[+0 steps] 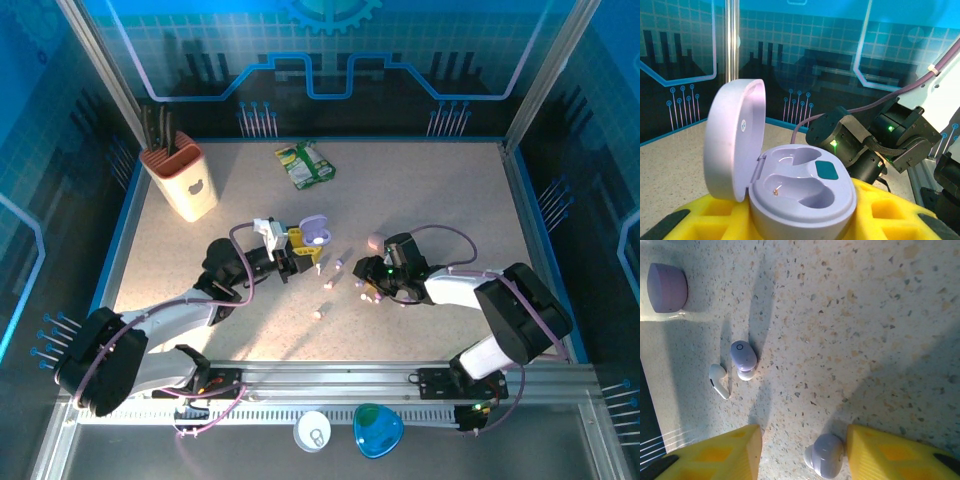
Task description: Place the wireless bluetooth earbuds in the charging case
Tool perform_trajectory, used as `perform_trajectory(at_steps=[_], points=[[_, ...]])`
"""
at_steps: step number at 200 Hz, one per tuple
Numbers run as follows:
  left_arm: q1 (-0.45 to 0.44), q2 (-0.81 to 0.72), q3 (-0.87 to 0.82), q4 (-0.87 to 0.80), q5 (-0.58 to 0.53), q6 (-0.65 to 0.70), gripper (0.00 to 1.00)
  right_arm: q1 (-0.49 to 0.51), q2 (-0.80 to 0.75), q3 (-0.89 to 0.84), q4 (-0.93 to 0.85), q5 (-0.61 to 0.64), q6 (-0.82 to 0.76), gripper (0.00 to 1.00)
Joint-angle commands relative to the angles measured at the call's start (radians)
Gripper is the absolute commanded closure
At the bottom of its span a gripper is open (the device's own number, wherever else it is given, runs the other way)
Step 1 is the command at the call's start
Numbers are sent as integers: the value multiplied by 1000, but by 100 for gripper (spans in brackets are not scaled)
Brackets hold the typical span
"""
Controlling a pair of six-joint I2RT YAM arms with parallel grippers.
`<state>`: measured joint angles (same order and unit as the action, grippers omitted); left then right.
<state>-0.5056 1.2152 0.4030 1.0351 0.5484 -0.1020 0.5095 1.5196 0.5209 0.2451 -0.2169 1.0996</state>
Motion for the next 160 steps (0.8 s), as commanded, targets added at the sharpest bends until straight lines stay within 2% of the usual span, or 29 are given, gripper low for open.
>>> perform_trajectory(at_steps=[1,73,125,160], points=[[5,-17,19,2,-12,12,69,27,57,1,85,-66,19,55],[5,0,21,5,-15,13,69,46,45,-2,64,-44,25,67],[6,6,15,17,-18,14,69,57,50,8,46,-45,14,66],[6,6,10,20,-19,14,69,60,68,17,48,-52,11,70]])
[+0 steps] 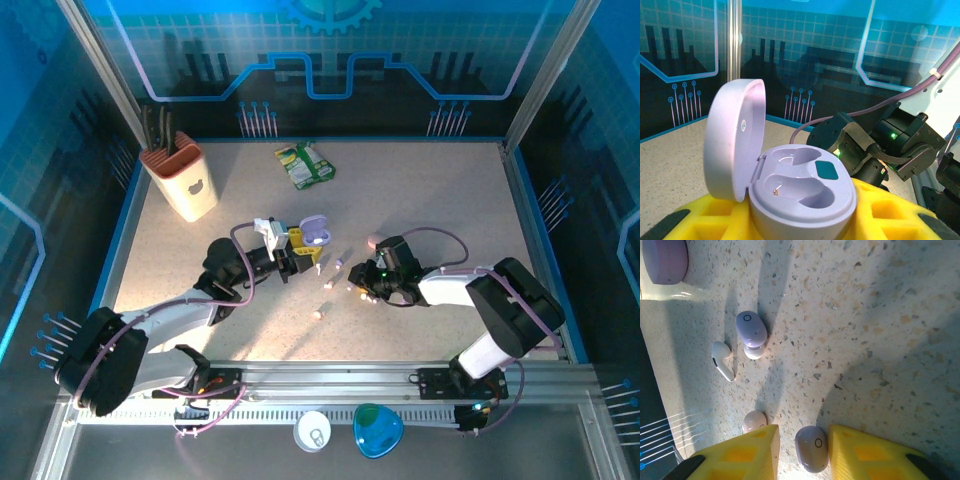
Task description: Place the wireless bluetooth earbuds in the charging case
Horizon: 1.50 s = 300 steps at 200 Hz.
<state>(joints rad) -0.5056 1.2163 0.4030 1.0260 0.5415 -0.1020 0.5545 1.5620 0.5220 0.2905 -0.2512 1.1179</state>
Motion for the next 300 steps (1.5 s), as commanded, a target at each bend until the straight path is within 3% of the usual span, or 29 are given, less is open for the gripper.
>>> perform_trajectory(at_steps=[1,54,115,197,300], points=[[6,5,10,29,-12,15,69,16,26,16,3,-17,-7,71],[5,6,3,28,-16,19,68,18,27,19,1,-19,-9,80],[5,10,3,33,-18,21,68,27,51,38,-12,-32,-22,70],[6,20,2,36,-19,23,68,39,44,63,-87,-27,-65,84],[9,20,-7,29,-43,46,68,83,-68,238,-546,267,-279,83]])
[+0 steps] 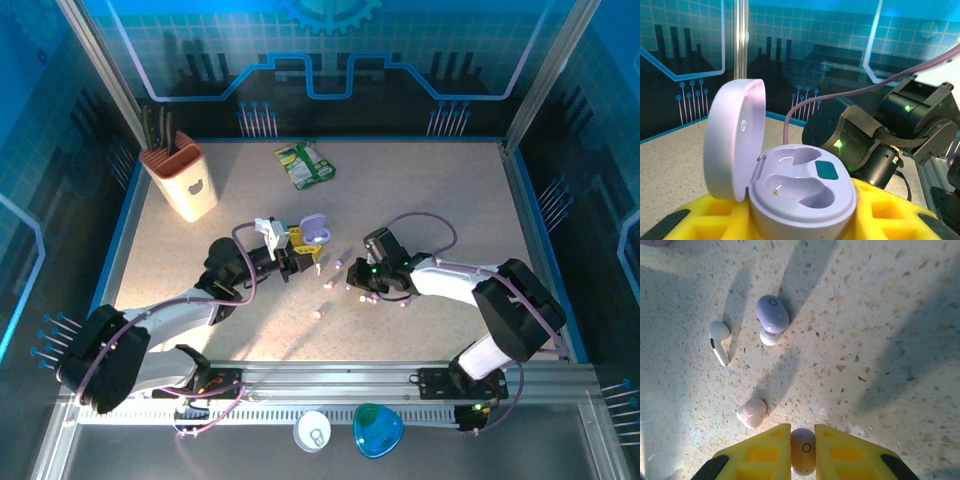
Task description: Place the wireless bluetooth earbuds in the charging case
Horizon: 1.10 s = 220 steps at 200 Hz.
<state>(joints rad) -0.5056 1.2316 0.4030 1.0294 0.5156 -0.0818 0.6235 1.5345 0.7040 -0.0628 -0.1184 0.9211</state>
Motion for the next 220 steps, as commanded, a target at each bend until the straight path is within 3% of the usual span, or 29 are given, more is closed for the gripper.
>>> perform_trajectory(at_steps=[1,46,101,145,220], points=[[9,5,-8,24,-16,25,68,14,-41,57,-198,139,-86,83],[10,-19,-8,-35,-17,55,68,37,-17,170,-455,366,-177,82],[10,-50,8,-111,-14,76,68,73,50,265,-559,526,-184,82],[12,-45,15,-138,-7,52,68,83,45,265,-542,508,-193,82],[12,-38,11,-160,10,43,68,50,-261,89,-286,341,-390,82]])
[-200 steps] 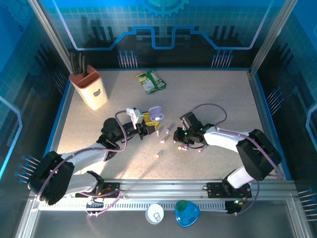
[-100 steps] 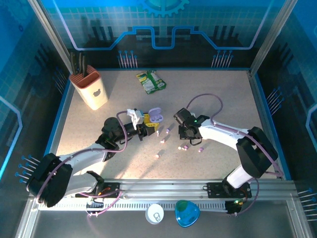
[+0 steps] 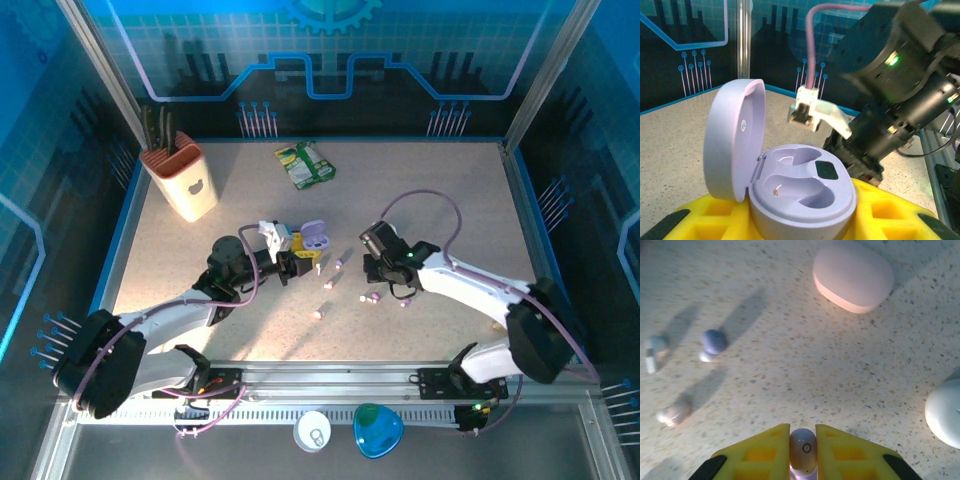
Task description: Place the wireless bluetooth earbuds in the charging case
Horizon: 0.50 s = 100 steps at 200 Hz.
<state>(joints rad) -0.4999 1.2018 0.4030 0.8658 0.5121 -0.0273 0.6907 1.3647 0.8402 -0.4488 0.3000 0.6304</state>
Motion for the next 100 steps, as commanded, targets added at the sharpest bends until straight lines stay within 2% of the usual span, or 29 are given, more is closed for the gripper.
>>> perform_trajectory(at_steps=[1,33,100], points=[[6,-9,11,4,14,-12,68,-17,-96,-48,102,-78,-103,82],[5,18,13,6,23,-8,68,-43,-227,-83,139,-120,-184,81],[-7,94,44,-13,104,27,68,-118,-410,-97,217,-319,-234,81]])
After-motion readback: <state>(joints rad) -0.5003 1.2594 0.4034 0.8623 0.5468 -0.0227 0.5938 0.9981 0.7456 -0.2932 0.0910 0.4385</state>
